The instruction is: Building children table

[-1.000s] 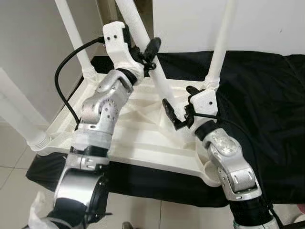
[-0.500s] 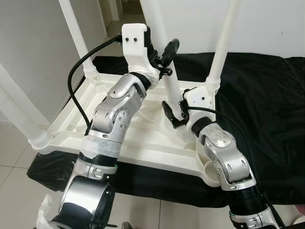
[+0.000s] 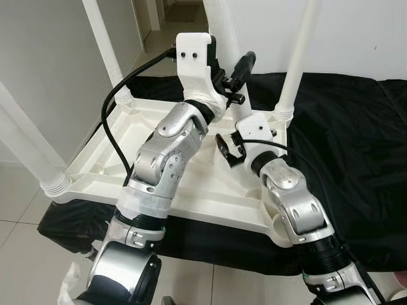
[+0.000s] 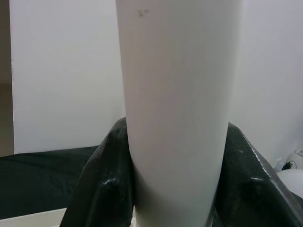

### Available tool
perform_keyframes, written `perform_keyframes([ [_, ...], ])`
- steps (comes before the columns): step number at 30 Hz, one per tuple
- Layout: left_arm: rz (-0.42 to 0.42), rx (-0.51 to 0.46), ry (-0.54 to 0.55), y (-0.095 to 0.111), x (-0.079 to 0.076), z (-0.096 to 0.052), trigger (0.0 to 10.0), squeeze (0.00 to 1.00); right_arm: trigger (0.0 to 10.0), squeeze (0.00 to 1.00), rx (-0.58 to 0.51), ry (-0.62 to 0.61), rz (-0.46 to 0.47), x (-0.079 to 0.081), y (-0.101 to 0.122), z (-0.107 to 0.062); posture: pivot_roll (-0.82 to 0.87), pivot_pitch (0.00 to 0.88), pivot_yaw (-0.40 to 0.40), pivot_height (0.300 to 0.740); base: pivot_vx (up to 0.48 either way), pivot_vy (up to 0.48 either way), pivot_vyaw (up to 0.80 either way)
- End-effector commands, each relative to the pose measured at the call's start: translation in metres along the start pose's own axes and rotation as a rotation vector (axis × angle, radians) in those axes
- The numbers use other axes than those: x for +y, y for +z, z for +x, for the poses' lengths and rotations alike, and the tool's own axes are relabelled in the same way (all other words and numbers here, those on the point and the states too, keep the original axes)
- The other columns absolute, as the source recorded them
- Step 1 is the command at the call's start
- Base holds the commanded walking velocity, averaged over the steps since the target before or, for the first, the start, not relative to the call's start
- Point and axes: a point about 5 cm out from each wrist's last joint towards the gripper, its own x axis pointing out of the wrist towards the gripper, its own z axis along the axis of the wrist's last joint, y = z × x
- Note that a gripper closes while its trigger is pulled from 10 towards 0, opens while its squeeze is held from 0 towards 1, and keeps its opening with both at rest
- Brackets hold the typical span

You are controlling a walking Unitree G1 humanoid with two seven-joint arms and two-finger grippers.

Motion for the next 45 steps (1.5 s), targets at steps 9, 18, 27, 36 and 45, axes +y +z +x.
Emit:
perform_keyframes([
  [9,0.019,-0.005,-0.021,0.003,-0.007,-0.001,10.0,0.00,10.0,0.00,0.006,-0.012,-0.027,0.000,-0.002,0.006,-0.09,0.018,0.100,0.740,0.000,0.000,0.00],
  [18,0.016,0.005,-0.036,0.001,-0.010,-0.001,10.0,0.00,0.0,0.00,0.005,-0.034,-0.005,-0.001,-0.003,0.007,-0.08,0.017,0.111,0.740,0.000,0.000,0.00],
  [27,0.028,0.025,-0.061,-0.001,-0.014,-0.001,10.0,0.00,0.0,0.00,0.008,-0.045,0.009,0.000,-0.005,0.006,-0.08,0.020,0.120,0.740,0.000,0.000,0.00],
  [36,-0.008,0.035,-0.099,-0.003,-0.018,-0.004,10.0,1.00,10.0,0.00,0.026,-0.062,0.057,0.006,-0.005,0.004,-0.09,0.035,0.119,0.740,0.000,0.000,0.00],
  [45,0.031,0.017,-0.090,0.003,-0.016,0.002,10.0,0.00,10.0,0.00,0.021,-0.088,0.100,0.006,-0.004,0.008,-0.08,0.008,0.127,0.740,0.000,0.000,0.00],
])
